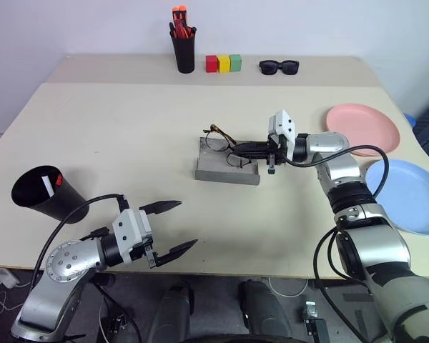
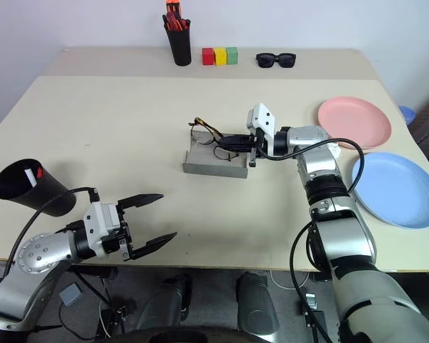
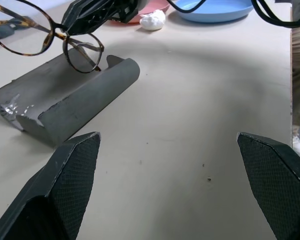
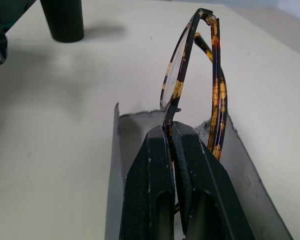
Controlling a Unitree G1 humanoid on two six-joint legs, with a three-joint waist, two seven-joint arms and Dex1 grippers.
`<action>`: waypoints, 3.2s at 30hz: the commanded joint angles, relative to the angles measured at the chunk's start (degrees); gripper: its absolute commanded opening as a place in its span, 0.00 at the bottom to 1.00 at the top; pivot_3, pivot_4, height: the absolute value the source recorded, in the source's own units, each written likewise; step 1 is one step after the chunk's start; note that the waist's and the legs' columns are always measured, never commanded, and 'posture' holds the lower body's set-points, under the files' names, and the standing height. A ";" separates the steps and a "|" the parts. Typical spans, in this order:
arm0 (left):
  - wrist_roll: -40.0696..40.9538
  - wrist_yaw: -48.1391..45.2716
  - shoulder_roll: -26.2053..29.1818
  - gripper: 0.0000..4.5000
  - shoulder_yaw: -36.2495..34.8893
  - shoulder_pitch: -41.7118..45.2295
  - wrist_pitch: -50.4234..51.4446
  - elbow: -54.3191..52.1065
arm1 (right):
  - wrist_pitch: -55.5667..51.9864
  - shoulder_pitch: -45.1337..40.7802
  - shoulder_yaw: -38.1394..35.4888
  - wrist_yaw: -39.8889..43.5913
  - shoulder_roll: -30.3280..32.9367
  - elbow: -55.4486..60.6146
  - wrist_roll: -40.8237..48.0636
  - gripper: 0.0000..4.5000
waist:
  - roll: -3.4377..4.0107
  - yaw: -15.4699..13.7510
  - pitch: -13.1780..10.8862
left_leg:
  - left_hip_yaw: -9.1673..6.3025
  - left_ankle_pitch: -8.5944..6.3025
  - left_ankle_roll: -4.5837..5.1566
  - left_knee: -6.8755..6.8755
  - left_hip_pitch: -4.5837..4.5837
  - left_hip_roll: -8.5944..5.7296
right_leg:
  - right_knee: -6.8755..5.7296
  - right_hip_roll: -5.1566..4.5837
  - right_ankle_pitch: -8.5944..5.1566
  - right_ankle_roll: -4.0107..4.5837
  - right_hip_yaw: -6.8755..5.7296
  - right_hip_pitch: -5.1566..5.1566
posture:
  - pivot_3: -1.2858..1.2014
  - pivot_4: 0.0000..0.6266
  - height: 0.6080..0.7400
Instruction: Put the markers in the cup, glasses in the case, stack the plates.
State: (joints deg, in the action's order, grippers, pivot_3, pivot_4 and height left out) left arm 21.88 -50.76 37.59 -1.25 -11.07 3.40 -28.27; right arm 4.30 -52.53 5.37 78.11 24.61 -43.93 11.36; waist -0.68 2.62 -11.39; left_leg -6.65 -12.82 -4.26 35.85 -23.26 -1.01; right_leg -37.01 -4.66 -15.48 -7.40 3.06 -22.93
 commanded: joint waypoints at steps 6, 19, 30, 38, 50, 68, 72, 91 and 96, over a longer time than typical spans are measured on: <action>0.01 -0.13 0.01 1.00 -0.52 0.90 -0.96 -0.97 | -5.12 1.45 2.14 3.60 3.90 6.90 -1.80 0.00 | 0.04 -0.06 -0.03 | 0.00 0.00 0.00 0.00 0.00 0.00 | 0.01 0.00 -0.01 0.01 0.00 0.00 | 0.52 0.24 1.00; 1.28 2.94 -1.40 1.00 -1.48 1.74 1.64 -1.43 | -6.32 2.29 0.26 -0.58 2.55 8.48 -0.88 0.99 | 0.04 -0.04 -0.03 | 0.00 0.00 0.00 0.01 -0.01 0.00 | 0.01 -0.01 -0.01 0.02 0.00 0.01 | 0.52 0.24 1.00; 11.17 17.75 -8.00 1.00 -5.19 21.97 17.55 -1.42 | -24.24 14.61 -8.89 -7.58 6.79 32.74 10.67 0.99 | 0.02 -0.63 -0.02 | -0.09 0.00 0.00 0.09 -0.04 -0.06 | 0.01 -0.03 0.08 -0.16 -0.03 0.08 | 0.52 0.24 1.00; 5.45 23.83 -10.44 0.37 -1.61 38.99 23.83 11.85 | -31.42 30.18 -14.12 -17.87 8.76 51.88 14.94 1.00 | 0.01 -0.66 -0.03 | -0.09 0.00 -0.01 0.11 -0.04 -0.06 | -0.04 0.00 0.07 -0.18 -0.05 0.07 | 0.52 0.24 1.00; -16.32 10.66 -9.61 0.13 13.10 71.26 11.52 60.41 | -31.15 47.85 -14.87 -29.27 7.46 66.12 14.77 1.00 | -0.07 -0.73 -0.04 | -0.08 0.01 -0.01 0.12 -0.12 -0.13 | 0.08 -0.02 0.04 -0.24 -0.06 0.07 | 0.52 0.24 1.00; -32.28 -4.49 -18.06 0.13 16.95 90.64 -9.26 102.73 | -25.70 63.13 -20.88 -36.31 8.04 72.85 13.66 1.00 | -0.22 -0.42 -0.13 | -0.09 0.00 0.00 0.08 -0.23 -0.13 | 0.03 -0.02 0.00 -0.32 -0.06 -0.05 | 0.52 0.24 1.00; -34.23 -5.02 -19.66 0.13 16.53 90.81 -10.24 103.60 | -24.42 63.79 -20.55 -36.88 7.82 72.83 13.48 1.00 | -0.23 -0.42 -0.13 | -0.09 0.00 0.00 0.10 -0.24 -0.13 | 0.02 -0.02 0.01 -0.32 -0.06 -0.05 | 0.52 0.24 1.00; -34.28 -9.68 -19.37 0.13 13.38 89.88 -12.17 102.36 | -24.72 61.50 -18.86 -37.66 8.79 72.41 14.15 1.00 | -0.23 -0.33 -0.13 | -0.11 0.00 0.00 0.13 -0.22 -0.13 | -0.08 -0.02 0.00 -0.33 -0.06 -0.06 | 0.52 0.24 1.00; -34.68 -6.25 -20.21 0.13 13.17 90.01 -11.58 102.62 | -24.86 60.00 -17.92 -37.66 8.75 71.54 13.85 1.00 | -0.23 -0.47 -0.13 | -0.11 0.00 0.00 0.16 -0.22 -0.13 | -0.08 -0.03 0.00 -0.34 -0.06 -0.04 | 0.52 0.24 1.00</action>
State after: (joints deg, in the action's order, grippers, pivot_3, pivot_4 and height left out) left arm -12.60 -57.52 17.67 12.54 77.35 -7.99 75.35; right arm -20.88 7.93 -12.28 40.38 32.84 26.88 24.94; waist -0.91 2.15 -11.52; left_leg -6.75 -12.82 -4.26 36.01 -23.48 -1.15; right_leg -37.10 -4.69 -15.47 -7.74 3.00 -22.97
